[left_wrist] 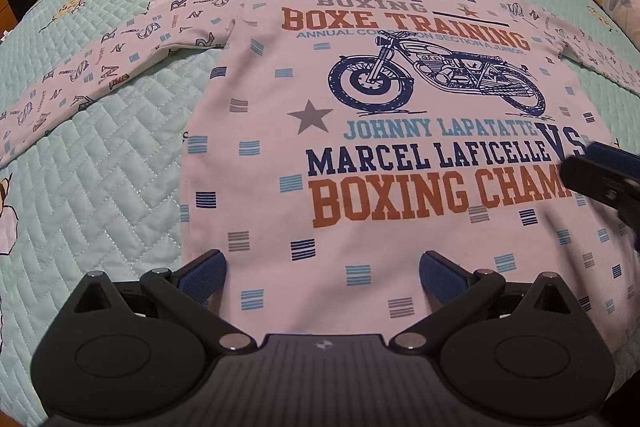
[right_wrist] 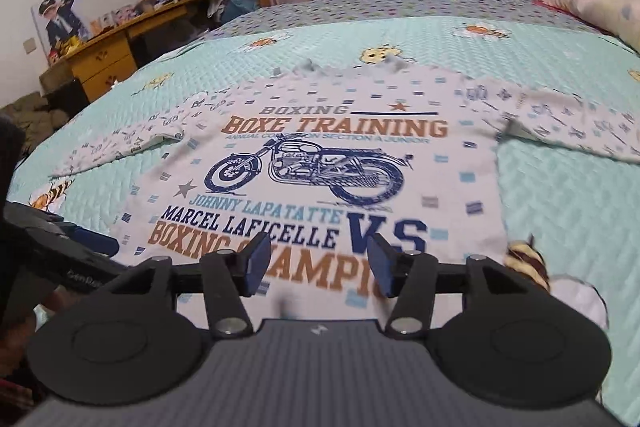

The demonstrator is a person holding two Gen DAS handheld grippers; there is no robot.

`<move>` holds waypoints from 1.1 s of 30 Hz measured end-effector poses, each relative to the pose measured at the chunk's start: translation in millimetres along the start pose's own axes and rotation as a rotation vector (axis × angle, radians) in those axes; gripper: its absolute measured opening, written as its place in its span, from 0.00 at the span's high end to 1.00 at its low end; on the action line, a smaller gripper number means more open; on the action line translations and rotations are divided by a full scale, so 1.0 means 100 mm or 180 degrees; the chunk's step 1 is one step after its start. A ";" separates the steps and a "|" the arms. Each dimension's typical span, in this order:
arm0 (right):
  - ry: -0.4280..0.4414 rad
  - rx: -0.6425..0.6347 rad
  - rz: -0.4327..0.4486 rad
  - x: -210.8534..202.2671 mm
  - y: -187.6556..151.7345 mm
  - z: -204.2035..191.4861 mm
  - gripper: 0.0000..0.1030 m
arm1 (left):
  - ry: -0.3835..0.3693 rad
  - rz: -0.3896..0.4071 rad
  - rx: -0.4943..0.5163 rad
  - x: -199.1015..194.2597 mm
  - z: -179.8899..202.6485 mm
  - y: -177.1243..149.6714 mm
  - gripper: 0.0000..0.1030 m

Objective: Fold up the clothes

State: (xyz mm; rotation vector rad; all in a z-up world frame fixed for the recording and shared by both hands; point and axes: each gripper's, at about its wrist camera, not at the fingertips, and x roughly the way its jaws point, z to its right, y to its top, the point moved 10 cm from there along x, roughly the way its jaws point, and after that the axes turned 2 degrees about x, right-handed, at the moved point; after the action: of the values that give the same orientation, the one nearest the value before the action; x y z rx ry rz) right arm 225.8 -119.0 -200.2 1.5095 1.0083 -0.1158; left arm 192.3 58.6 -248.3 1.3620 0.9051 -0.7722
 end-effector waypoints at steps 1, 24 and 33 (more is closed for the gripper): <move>0.0021 0.0016 -0.0042 0.07 0.00 0.02 0.47 | -0.0001 -0.0001 -0.0003 0.00 0.00 0.00 0.00; -0.0264 0.0361 -0.0082 -0.24 -0.36 0.63 0.76 | -0.0071 0.0000 0.0031 0.00 -0.02 -0.01 0.00; -0.0184 0.0532 -0.0043 -0.55 -0.44 0.83 0.79 | -0.0026 0.0074 0.0179 -0.15 0.01 0.03 0.10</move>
State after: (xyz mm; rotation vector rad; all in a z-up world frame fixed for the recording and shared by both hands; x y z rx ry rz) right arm 202.9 -223.6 -220.3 1.6417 0.9819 -0.2573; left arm 187.7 56.9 -233.6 1.4153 0.8654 -0.7898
